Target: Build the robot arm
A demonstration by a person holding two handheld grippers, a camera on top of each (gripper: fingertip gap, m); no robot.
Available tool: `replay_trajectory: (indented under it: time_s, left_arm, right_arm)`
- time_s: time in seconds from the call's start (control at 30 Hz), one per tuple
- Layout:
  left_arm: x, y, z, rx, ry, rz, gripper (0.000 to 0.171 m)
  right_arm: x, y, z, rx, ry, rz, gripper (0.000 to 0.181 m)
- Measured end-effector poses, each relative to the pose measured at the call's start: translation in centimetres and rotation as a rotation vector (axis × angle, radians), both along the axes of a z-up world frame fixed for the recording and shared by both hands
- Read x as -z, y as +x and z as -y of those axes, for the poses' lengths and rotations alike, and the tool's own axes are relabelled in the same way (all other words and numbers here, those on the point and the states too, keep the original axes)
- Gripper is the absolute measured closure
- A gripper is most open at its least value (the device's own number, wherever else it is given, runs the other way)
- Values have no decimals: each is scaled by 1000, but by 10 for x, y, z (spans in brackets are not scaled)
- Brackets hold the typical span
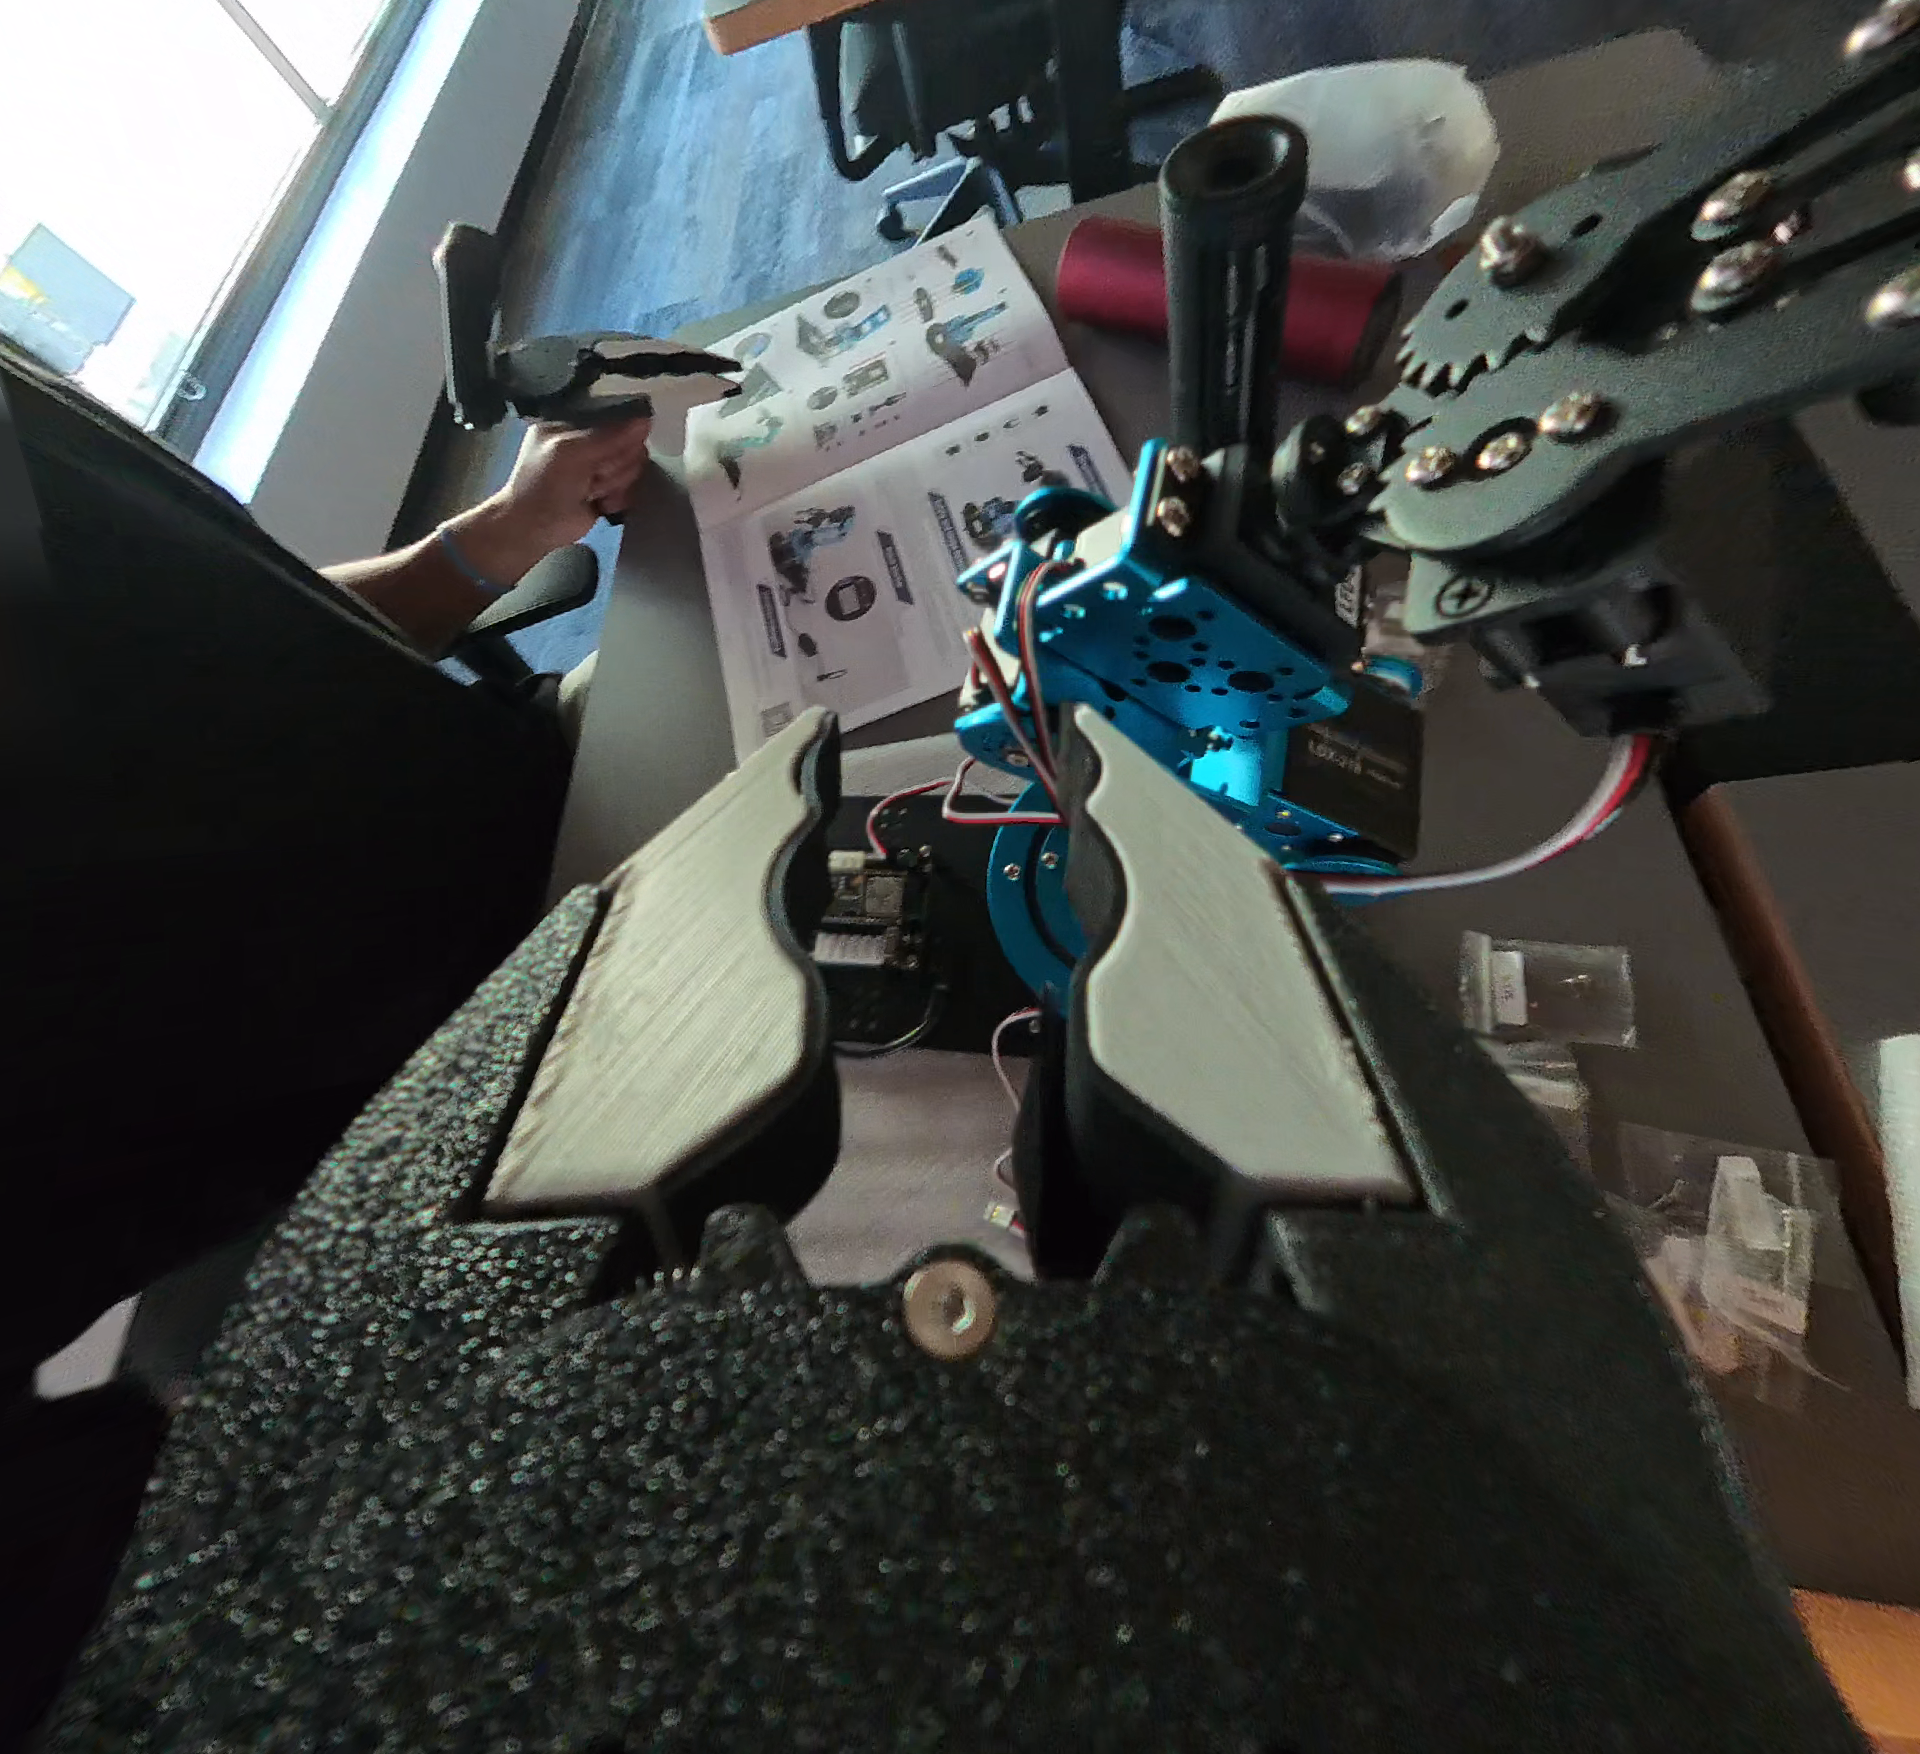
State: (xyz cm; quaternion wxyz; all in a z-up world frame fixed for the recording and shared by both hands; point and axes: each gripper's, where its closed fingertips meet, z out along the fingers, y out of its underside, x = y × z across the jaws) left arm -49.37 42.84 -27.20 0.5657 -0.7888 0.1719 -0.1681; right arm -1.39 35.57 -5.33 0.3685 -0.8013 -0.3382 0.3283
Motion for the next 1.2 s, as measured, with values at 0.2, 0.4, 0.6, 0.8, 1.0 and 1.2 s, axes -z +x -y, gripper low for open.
replay_trajectory:
  time_s: [0.2,0.4,0.6,0.8,1.0,1.2]
  left_arm:
    - [0,1,0,10,-7,14,152]
    - [1,2,1,36,-31,38,152]
    - [2,5,2,67,-50,62,152]
    - [4,9,4,103,-66,49,152]
    - [-2,10,11,160,-88,105,152]
    - [-21,-41,-2,45,-104,62,148]
  right_arm:
    - [-8,-5,16,-92,-166,-61,150]
    - [12,-6,28,-103,-300,9,161]
    - [-1,8,7,-8,-158,161,180]
    - [-8,0,17,69,-92,353,165]
    - [-6,17,6,288,62,450,138]
    - [-31,41,15,623,277,248,136]
